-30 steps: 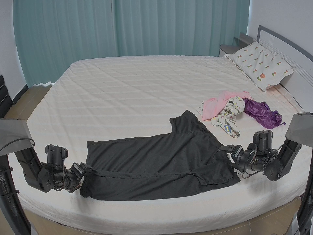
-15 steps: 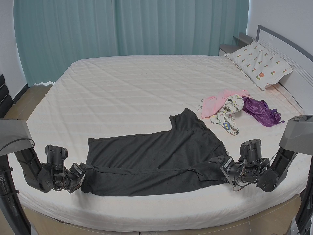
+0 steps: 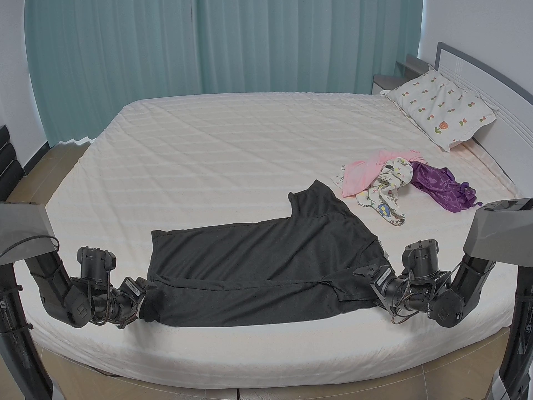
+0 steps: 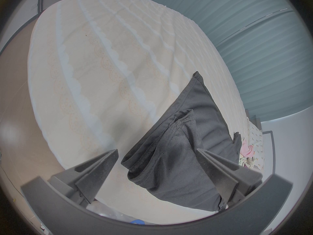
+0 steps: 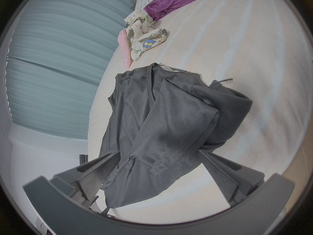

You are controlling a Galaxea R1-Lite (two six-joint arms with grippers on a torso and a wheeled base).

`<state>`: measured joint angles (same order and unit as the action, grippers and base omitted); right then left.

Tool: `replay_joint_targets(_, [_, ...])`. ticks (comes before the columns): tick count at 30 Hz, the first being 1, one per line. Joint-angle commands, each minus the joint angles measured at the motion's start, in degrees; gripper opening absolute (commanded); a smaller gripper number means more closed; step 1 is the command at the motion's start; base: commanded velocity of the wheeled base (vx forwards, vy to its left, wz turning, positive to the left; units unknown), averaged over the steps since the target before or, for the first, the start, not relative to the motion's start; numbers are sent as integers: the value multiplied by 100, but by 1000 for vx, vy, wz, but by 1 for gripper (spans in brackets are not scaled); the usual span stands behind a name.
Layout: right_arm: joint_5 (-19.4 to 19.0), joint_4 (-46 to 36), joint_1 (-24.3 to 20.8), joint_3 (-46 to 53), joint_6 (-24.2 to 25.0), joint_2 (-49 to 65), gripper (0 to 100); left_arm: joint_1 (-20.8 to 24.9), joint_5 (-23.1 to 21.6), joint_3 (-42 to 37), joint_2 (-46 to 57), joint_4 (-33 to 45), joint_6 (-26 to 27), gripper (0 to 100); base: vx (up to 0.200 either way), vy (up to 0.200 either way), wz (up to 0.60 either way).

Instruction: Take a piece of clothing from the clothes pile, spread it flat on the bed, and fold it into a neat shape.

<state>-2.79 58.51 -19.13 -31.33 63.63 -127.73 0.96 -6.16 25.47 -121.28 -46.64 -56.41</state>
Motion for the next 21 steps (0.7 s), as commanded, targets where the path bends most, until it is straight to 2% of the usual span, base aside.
replay_joint_targets(1, [33,2,-21,-93,0,-164,100,0,0,2,-9,-3,-2,100,0,0,0])
replay_joint_targets(12, [59,195,-38,-198,0,-296,100,0,9,11,-9,-3,-2,100,0,0,0])
replay_joint_targets(16, [200,213,-38,-242,0,-349,100,0,9,11,-9,-3,-2,100,0,0,0])
replay_joint_targets(17, [200,213,-38,-251,0,-358,0,0,9,11,-9,-3,-2,100,0,0,0])
replay_joint_targets(21, [218,204,-82,-189,0,-340,0,0,9,20,-9,-3,-2,100,0,0,0])
